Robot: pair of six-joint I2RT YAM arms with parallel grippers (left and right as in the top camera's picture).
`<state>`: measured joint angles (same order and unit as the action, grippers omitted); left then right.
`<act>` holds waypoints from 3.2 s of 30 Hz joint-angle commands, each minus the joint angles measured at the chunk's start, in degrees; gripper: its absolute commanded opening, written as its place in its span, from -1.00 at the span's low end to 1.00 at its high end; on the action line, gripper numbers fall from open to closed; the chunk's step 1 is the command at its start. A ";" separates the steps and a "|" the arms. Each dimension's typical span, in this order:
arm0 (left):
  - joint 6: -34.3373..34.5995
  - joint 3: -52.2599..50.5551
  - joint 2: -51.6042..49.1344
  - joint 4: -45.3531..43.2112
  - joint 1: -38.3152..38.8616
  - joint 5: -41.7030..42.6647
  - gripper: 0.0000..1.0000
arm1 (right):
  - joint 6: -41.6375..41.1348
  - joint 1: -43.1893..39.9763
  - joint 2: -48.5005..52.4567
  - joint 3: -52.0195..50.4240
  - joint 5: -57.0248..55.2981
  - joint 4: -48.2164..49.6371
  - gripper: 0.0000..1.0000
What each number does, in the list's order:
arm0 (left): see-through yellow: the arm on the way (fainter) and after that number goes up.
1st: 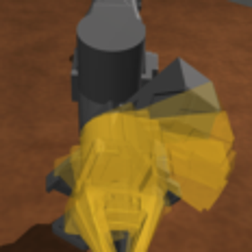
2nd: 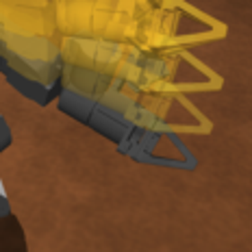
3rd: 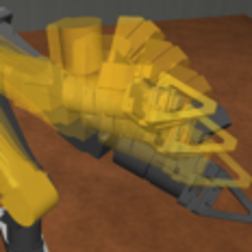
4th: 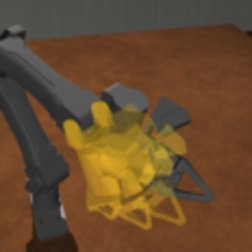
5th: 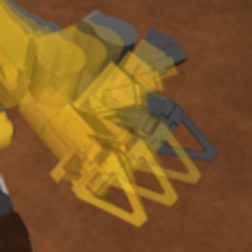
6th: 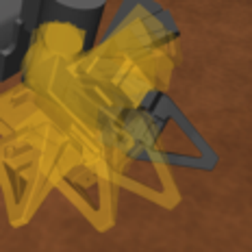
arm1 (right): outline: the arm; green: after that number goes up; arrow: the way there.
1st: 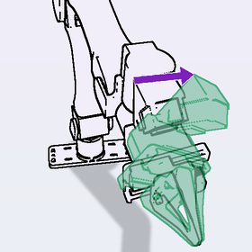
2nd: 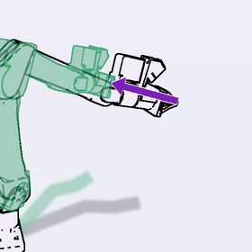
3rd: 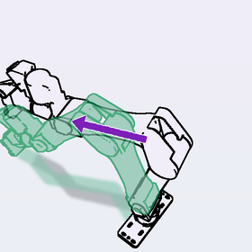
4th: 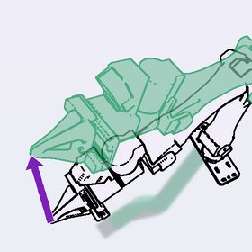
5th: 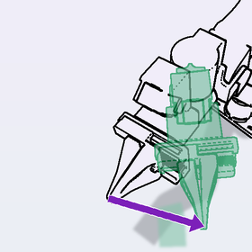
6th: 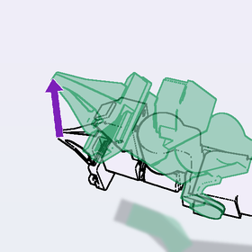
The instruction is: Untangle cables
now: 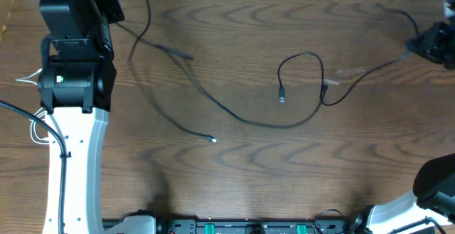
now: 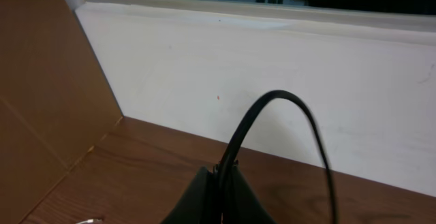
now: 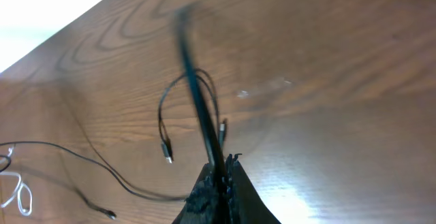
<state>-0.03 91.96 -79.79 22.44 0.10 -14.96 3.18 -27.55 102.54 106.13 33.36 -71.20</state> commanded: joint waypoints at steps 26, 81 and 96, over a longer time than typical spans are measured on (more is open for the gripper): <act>0.33 0.17 5.57 -7.13 -0.13 13.60 -0.85 | 2.64 8.48 -0.22 0.57 -3.50 -5.99 -0.98; 1.95 -4.09 -27.34 46.10 18.08 32.30 0.00 | -12.48 21.00 -0.20 -16.00 -4.98 20.83 -0.63; 1.20 -2.10 -27.82 46.75 18.34 27.17 0.89 | -12.35 20.81 -0.20 -16.00 -4.96 21.09 0.35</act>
<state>1.48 88.12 -108.77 68.64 18.70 14.50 -9.08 -6.79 102.54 90.24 28.45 -50.24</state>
